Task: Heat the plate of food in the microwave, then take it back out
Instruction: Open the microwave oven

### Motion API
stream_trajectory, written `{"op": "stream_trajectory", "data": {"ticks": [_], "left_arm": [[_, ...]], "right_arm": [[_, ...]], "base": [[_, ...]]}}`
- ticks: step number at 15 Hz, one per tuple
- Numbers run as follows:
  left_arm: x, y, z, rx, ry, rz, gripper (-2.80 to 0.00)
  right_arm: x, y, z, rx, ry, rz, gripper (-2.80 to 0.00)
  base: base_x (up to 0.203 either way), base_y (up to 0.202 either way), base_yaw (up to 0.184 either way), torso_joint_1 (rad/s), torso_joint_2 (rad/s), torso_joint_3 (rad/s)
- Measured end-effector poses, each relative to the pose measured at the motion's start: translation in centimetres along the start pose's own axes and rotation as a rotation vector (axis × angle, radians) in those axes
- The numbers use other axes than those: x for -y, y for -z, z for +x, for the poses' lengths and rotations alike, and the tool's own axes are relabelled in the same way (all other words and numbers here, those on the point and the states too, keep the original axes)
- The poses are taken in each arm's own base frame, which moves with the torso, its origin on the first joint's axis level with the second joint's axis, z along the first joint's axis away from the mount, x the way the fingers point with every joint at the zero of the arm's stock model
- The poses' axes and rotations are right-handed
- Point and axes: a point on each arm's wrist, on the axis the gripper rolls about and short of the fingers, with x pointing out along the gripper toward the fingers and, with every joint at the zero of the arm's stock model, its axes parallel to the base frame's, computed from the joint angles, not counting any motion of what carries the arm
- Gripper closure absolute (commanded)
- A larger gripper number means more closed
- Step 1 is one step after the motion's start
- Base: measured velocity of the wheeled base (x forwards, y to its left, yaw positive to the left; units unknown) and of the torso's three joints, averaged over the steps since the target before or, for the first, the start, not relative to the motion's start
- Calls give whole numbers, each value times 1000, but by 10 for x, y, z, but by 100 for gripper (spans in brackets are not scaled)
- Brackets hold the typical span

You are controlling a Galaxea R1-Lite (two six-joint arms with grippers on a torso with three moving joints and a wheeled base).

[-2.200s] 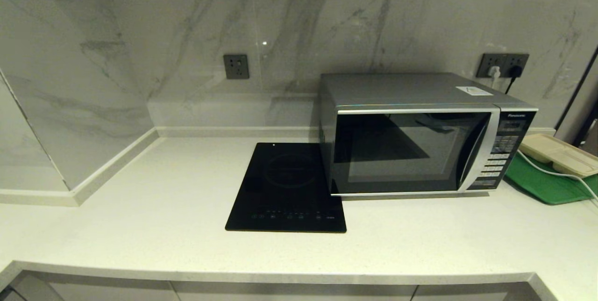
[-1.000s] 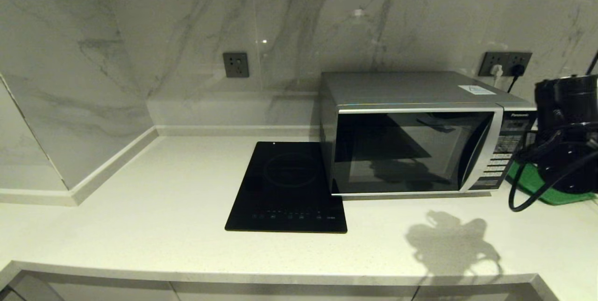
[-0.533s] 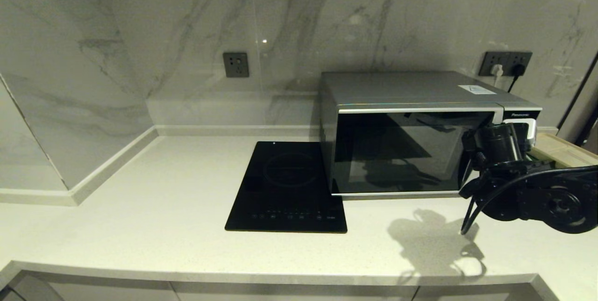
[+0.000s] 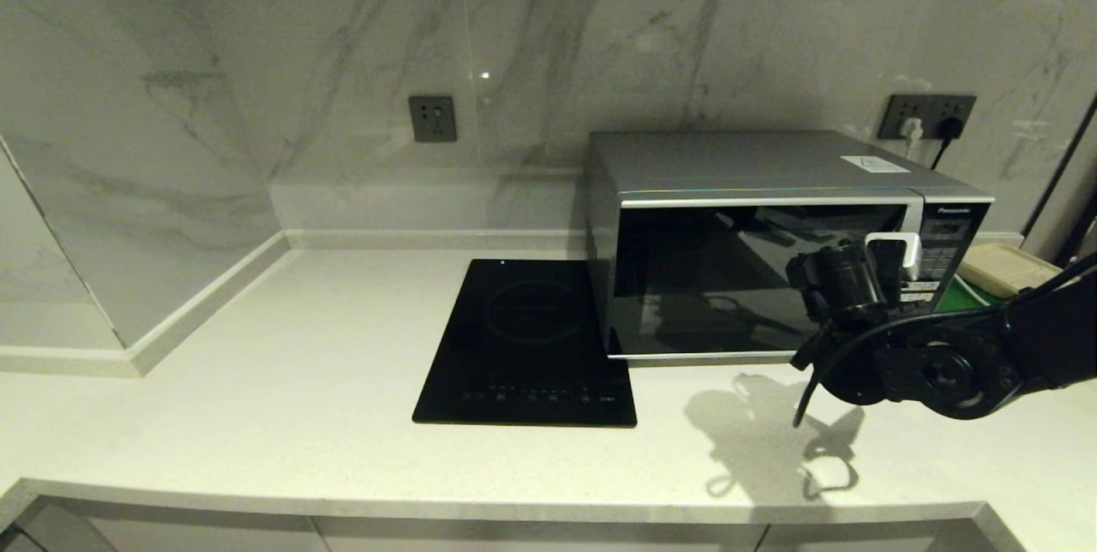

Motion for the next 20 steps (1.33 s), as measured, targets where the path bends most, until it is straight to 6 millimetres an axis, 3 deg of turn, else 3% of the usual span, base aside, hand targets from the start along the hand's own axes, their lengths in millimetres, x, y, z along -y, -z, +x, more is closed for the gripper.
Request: {"op": "stream_trajectory", "data": {"ticks": [3,10,14,20], "left_arm": [[0,0,0,0,0,0,0],[0,0,0,0,0,-1,0],[0,0,0,0,0,0,0],[0,0,0,0,0,0,0]], "right_arm": [[-17,1,6,1,8,27,-280],[-47,-5,45,-7,63,98,-280],[-47,-12,69,-13,108,130,-280],[-47,-11,79,-17,123,146,-280]], "base": [[0,0,0,0,0,0],[0,0,0,0,0,0],[0,0,0,0,0,0],[0,0,0,0,0,0]]}}
